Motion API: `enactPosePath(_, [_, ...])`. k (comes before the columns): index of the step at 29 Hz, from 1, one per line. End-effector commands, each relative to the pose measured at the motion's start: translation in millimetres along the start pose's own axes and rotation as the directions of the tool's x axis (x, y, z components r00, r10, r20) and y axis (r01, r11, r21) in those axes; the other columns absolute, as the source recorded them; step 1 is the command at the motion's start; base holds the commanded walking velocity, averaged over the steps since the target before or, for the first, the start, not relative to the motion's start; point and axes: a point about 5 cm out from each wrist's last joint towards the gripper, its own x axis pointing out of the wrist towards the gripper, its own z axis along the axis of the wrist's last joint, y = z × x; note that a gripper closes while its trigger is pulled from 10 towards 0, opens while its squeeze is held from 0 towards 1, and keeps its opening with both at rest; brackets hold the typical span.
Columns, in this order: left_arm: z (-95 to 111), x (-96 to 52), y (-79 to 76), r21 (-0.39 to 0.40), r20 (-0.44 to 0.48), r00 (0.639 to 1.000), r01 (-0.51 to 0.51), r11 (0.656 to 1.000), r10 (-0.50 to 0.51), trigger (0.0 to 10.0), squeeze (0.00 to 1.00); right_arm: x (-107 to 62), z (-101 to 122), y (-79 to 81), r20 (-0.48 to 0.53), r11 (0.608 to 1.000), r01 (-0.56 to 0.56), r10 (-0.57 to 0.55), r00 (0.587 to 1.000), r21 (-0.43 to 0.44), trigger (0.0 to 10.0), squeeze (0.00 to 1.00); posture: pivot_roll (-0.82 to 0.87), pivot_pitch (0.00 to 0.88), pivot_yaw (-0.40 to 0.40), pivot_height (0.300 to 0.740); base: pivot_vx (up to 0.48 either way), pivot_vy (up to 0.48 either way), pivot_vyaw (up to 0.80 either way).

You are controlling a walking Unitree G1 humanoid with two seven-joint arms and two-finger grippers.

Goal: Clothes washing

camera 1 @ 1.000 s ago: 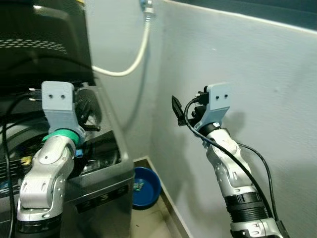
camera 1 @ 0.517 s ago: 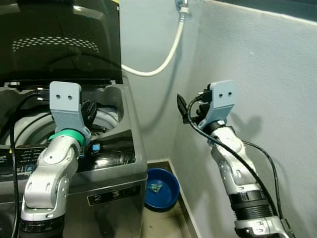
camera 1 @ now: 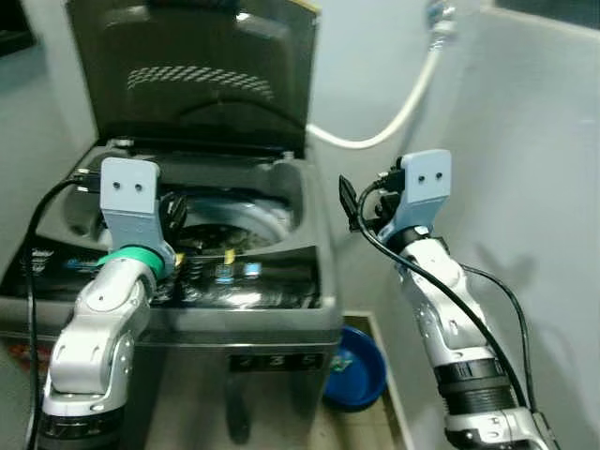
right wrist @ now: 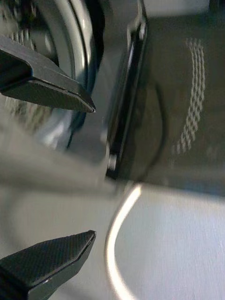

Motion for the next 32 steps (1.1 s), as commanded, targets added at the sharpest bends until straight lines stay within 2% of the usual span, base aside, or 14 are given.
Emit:
enactPosePath(1, [-3.2,-1.7,1.5,0.007,-0.006,1.000,-0.008,1.000,0.008,10.0,0.00,-0.3,-2.4,0.8,-0.008,1.000,-0.004,0.004,1.000,0.003,10.0,0.00,0.01,0.000,-0.042,0.740,0.000,0.000,0.80])
enactPosePath(16, [-6.0,1.2,-3.1,0.000,-0.006,1.000,0.003,1.000,-0.003,10.0,0.00,1.7,-1.4,0.5,-0.007,1.000,-0.007,0.007,1.000,-0.003,10.0,0.00,0.00,0.000,-0.040,0.740,0.000,0.000,0.80])
enactPosePath(27, [-12.9,1.5,-0.8,0.025,-0.043,0.999,0.002,1.000,-0.001,10.0,0.00,1.7,-1.7,0.8,-0.003,1.000,0.002,-0.002,1.000,0.001,10.0,0.00,0.00,0.000,-0.029,0.740,0.000,0.000,0.80])
enactPosePath(32, [-21.1,-2.4,-0.8,0.030,-0.070,0.998,0.000,1.000,0.002,10.0,0.00,-0.4,-4.7,-3.7,-0.015,1.000,0.001,-0.001,1.000,-0.004,10.0,0.00,0.01,0.000,-0.037,0.740,0.000,0.000,0.80])
